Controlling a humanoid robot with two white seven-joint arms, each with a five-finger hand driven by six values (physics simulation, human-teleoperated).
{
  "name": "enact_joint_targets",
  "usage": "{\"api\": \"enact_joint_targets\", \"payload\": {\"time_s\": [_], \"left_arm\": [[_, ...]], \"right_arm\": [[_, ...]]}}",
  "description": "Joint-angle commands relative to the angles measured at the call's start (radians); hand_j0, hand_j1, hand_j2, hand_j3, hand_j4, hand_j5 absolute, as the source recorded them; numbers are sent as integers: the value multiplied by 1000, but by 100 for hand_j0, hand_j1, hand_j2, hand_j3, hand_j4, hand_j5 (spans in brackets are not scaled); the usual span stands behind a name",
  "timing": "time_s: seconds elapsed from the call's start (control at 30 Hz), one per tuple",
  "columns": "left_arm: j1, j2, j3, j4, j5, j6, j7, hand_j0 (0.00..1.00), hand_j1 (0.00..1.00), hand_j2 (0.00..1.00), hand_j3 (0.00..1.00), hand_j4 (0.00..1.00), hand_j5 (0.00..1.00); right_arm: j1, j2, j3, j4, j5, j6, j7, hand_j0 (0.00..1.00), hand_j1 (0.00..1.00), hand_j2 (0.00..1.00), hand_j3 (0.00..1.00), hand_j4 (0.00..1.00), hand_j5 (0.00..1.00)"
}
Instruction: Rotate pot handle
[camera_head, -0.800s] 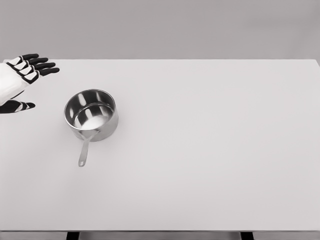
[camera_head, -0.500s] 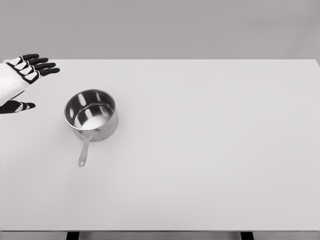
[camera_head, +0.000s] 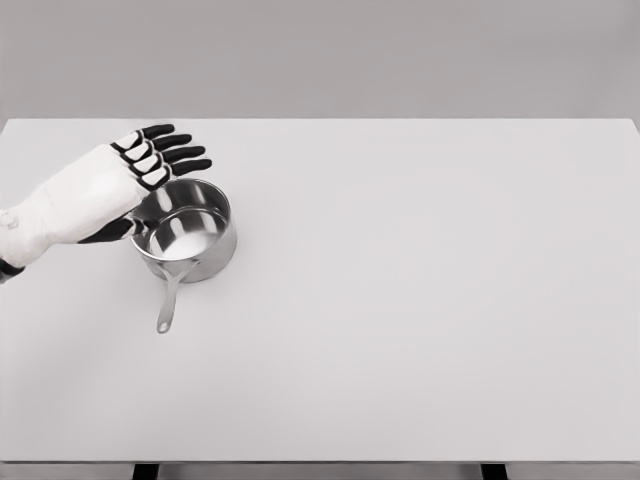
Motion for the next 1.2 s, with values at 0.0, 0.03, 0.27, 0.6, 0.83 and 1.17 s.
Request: {"api": "enact_joint_targets", "payload": {"time_s": [0.0,0.03,0.27,0.6,0.83,1.17], "left_arm": [[-8,-46,-64,-6,-25,0,2,100,100,100,100,100,100],[-14,-47,-77,-6,-25,0,2,100,100,100,100,100,100],[-52,-139,-183,-6,-78,0,1,100,100,100,100,100,100],[-45,-224,-255,-5,-174,0,-1,100,100,100,100,100,100],[-18,-198,-246,6,-222,0,2,100,100,100,100,100,100],[23,-153,-208,27,-228,0,4,100,100,100,100,100,100]], "right_arm": [[0,0,0,0,-1,0,0,100,100,100,100,100,100],[0,0,0,0,-1,0,0,100,100,100,100,100,100],[0,0,0,0,-1,0,0,100,100,100,100,100,100],[0,0,0,0,-1,0,0,100,100,100,100,100,100],[0,0,0,0,-1,0,0,100,100,100,100,100,100],[0,0,0,0,-1,0,0,100,100,100,100,100,100]]}}
